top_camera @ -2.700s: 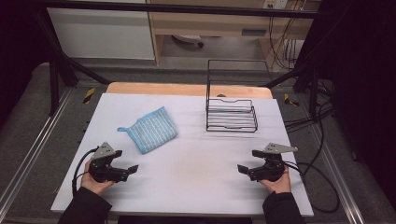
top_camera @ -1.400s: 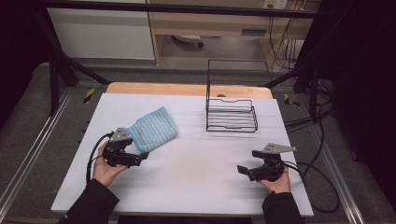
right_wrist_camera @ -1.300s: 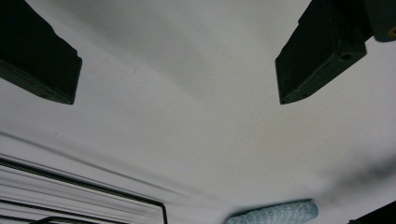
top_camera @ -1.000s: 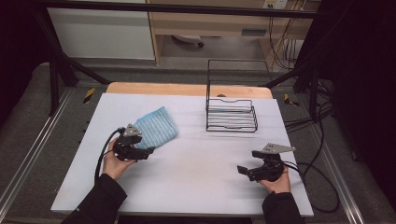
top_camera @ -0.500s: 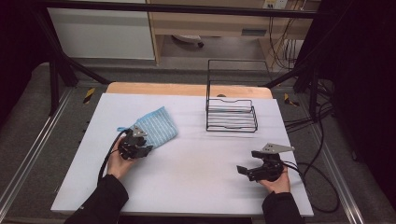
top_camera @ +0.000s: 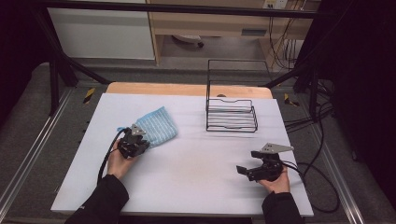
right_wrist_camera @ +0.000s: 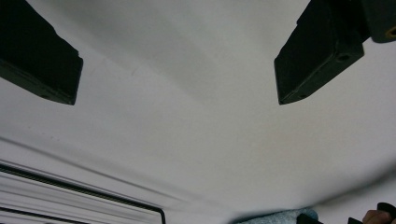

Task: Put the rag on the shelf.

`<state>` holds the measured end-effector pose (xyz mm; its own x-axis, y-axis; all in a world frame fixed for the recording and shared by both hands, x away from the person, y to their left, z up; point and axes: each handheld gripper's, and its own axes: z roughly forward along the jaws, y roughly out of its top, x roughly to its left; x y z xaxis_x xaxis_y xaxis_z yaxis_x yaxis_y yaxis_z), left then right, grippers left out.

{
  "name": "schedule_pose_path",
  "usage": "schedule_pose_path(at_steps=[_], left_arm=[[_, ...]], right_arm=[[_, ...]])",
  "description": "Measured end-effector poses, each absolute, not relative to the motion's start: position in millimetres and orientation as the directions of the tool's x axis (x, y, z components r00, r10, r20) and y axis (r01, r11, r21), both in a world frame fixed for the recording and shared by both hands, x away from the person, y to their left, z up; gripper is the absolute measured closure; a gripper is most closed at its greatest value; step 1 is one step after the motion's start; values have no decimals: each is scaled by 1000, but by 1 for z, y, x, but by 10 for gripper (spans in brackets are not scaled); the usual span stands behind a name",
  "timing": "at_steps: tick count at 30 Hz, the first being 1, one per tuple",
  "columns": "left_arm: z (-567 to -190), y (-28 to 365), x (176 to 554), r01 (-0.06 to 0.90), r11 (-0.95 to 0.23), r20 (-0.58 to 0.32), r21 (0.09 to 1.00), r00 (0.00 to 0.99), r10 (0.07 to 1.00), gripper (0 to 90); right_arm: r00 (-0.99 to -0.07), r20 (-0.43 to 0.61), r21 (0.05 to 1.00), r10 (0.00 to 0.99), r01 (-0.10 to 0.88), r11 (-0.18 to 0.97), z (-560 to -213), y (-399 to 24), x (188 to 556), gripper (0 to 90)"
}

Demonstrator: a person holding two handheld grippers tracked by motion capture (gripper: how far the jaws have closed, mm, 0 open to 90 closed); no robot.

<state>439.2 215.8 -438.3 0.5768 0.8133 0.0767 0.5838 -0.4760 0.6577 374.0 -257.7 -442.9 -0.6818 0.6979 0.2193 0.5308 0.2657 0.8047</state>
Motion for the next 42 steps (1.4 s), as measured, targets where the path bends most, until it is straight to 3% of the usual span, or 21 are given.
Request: schedule_pose_path(at_steps=[25,28,31,34,42], left_arm=[[-428,212,433,576,-465,54,672,589,807,856],[-432,212,434,584,-464,47,666,588,807,799],[-424,206,433,554,-467,65,689,594,802,623],[-420,194,436,532,-473,69,702,611,788,524],[-431,163,459,529,-520,108,670,624,774,497]], right_arm=[[-688,220,804,691,529,271,-443,-258,374,20],[-688,221,803,691,530,271,-443,-258,374,20],[-687,223,804,692,531,268,-443,-258,374,20],[-687,221,802,692,532,273,-443,-257,375,20],[-686,221,803,693,531,270,-443,-258,374,19]])
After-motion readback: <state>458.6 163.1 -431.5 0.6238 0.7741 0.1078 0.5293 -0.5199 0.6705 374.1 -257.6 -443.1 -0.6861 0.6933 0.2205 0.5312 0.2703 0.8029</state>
